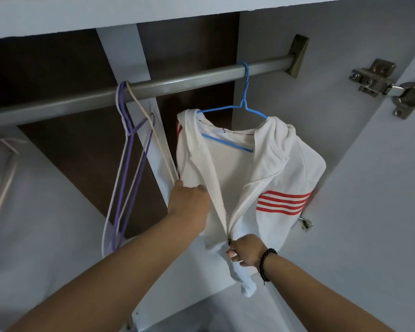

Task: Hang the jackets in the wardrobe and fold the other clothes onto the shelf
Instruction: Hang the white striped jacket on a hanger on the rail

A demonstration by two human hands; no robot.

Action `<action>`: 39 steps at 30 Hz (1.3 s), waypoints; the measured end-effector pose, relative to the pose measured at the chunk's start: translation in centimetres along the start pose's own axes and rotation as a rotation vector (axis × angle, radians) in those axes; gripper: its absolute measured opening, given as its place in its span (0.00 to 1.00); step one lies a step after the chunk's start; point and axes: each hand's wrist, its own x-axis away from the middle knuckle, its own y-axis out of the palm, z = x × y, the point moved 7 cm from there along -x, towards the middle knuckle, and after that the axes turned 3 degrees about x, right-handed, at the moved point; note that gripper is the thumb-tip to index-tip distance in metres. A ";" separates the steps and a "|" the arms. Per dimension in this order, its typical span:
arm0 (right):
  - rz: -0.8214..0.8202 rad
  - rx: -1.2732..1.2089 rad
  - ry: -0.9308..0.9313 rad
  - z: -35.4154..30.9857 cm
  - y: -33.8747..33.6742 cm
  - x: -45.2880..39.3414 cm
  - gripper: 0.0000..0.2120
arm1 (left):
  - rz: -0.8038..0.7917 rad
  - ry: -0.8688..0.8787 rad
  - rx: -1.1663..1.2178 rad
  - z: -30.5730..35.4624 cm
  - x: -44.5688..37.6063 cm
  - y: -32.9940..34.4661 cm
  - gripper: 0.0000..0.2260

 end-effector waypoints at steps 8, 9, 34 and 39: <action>-0.066 0.001 -0.193 -3.2 -0.7 2.8 0.11 | -0.042 0.039 0.084 -1.1 0.3 2.9 0.10; -0.066 -0.002 -0.206 -3.6 -1.1 3.4 0.12 | -0.041 0.081 0.131 -0.6 0.4 3.6 0.13; 0.207 -0.467 -0.366 -14.0 -8.6 5.6 0.15 | -0.200 -0.048 0.801 2.3 0.1 9.9 0.22; 0.196 -0.420 -0.468 -15.5 -8.5 6.3 0.14 | -0.150 -0.039 0.780 0.9 -1.0 9.0 0.17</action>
